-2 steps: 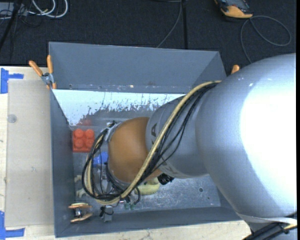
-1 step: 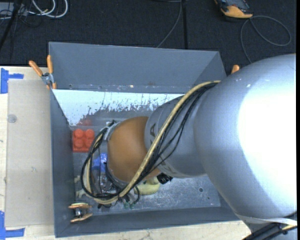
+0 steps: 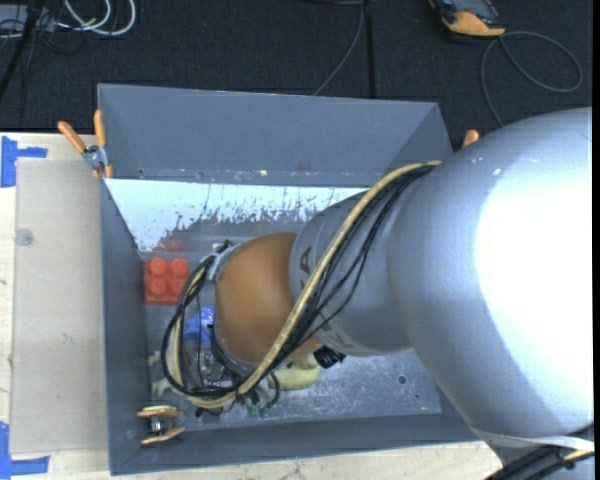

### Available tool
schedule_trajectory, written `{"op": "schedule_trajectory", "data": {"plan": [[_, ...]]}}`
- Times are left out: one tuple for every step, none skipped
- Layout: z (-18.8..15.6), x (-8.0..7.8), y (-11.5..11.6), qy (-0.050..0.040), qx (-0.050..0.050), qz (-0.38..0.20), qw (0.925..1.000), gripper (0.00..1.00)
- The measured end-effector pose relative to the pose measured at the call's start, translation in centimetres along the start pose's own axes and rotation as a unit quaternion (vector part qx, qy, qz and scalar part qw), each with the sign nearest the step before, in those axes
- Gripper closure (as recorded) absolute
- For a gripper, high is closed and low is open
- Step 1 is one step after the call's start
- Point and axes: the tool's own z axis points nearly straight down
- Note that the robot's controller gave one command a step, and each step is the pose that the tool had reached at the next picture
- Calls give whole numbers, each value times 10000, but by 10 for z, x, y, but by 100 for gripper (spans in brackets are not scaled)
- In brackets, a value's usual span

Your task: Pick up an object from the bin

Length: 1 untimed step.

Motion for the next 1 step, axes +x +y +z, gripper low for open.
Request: {"op": "schedule_trajectory", "data": {"plan": [[-3,0,0,3,2,6,10000,100]]}}
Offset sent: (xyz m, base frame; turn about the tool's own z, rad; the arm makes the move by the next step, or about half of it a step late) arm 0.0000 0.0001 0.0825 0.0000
